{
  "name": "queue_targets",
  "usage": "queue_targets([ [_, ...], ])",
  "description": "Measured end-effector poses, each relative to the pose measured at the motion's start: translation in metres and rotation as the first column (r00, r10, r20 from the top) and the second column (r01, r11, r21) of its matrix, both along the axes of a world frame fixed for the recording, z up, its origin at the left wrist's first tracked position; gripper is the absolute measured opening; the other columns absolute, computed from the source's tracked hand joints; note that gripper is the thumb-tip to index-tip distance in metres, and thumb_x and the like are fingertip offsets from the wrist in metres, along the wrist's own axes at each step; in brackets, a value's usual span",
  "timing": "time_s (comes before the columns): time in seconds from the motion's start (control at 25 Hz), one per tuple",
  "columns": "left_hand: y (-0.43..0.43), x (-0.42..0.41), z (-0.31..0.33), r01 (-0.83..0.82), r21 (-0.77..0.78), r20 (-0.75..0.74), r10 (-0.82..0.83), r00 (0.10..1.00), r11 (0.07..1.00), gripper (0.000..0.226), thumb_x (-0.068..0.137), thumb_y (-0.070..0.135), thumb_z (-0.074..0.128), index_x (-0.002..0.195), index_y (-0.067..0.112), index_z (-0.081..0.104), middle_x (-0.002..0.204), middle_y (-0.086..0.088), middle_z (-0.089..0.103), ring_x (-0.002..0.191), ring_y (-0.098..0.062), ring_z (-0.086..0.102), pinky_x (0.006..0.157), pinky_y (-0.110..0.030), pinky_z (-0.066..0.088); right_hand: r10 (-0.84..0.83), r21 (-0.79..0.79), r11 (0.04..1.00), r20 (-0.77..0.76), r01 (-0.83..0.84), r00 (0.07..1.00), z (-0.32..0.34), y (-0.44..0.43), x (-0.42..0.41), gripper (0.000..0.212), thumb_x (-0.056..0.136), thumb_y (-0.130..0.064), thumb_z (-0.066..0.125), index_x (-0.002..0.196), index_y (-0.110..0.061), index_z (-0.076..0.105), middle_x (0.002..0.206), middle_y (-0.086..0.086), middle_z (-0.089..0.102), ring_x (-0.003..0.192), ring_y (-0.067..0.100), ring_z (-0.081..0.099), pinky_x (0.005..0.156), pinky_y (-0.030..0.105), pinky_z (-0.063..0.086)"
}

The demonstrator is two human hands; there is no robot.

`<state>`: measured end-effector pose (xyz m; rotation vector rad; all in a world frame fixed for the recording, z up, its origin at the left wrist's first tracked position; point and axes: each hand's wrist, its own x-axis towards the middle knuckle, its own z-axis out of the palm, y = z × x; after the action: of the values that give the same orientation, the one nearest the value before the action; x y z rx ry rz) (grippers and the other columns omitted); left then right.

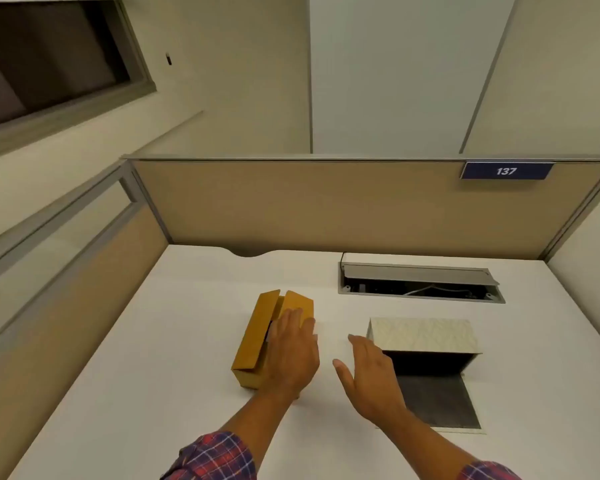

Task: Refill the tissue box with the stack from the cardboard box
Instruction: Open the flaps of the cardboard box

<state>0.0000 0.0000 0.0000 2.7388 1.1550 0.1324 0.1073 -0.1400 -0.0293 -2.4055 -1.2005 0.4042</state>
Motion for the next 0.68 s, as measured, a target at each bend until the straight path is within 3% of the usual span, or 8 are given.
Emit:
queue_targets([
  [0.12, 0.034, -0.032, -0.003, -0.079, 0.001, -0.028, 0.079, 0.997, 0.997, 0.055, 0.106, 0.043, 0.042, 0.158, 0.026, 0.036, 0.173, -0.007, 0.027, 0.160, -0.033, 0.022, 0.130, -0.050, 0.023, 0.025, -0.020, 0.999, -0.020, -0.026, 0.999, -0.004, 0.027, -0.025, 0.078, 0.101, -0.068, 0.026, 0.164, -0.024, 0.022, 0.173, 0.001, 0.027, 0.159, 0.023, 0.025, 0.128, 0.043, 0.021],
  [0.32, 0.066, -0.075, -0.009, -0.058, -0.054, -0.033, 0.057, 0.998, 0.997, 0.054, 0.105, 0.043, 0.045, 0.155, 0.026, 0.037, 0.168, -0.006, 0.034, 0.151, -0.029, 0.037, 0.120, -0.044, 0.040, 0.054, -0.020, 0.998, -0.025, -0.055, 0.998, -0.003, 0.066, -0.058, 0.085, 0.097, -0.075, 0.016, 0.165, -0.025, 0.018, 0.175, 0.002, 0.022, 0.160, 0.024, 0.022, 0.128, 0.045, 0.020],
  [0.48, 0.086, -0.090, -0.004, -0.063, -0.111, 0.034, 0.067, 0.997, 0.992, 0.049, 0.103, 0.040, 0.050, 0.150, 0.025, 0.046, 0.164, -0.006, 0.042, 0.142, -0.030, 0.051, 0.108, -0.044, 0.050, 0.046, -0.071, 0.996, -0.017, -0.047, 0.999, 0.005, 0.093, -0.078, 0.090, 0.095, -0.078, 0.030, 0.165, -0.025, 0.011, 0.176, 0.007, 0.011, 0.160, 0.031, 0.018, 0.125, 0.053, 0.024],
  [0.6, 0.106, -0.103, 0.002, -0.092, -0.126, 0.109, 0.106, 0.988, 0.988, 0.047, 0.104, 0.026, 0.055, 0.151, 0.021, 0.049, 0.166, -0.005, 0.041, 0.147, -0.027, 0.048, 0.109, -0.040, 0.051, -0.018, -0.176, 0.984, -0.027, 0.013, 0.999, 0.009, 0.111, -0.092, 0.106, 0.084, -0.084, 0.040, 0.165, -0.028, 0.000, 0.177, 0.007, 0.000, 0.159, 0.037, 0.015, 0.121, 0.065, 0.024],
  [0.68, 0.120, -0.116, 0.001, -0.114, -0.148, 0.145, 0.136, 0.980, 0.982, 0.054, 0.102, 0.018, 0.061, 0.154, 0.018, 0.046, 0.170, -0.006, 0.036, 0.152, -0.027, 0.043, 0.113, -0.039, 0.050, -0.096, -0.225, 0.971, -0.068, 0.079, 0.993, 0.013, 0.119, -0.099, 0.113, 0.079, -0.081, 0.051, 0.164, -0.027, 0.000, 0.175, 0.009, 0.008, 0.155, 0.041, 0.025, 0.116, 0.068, 0.030],
])
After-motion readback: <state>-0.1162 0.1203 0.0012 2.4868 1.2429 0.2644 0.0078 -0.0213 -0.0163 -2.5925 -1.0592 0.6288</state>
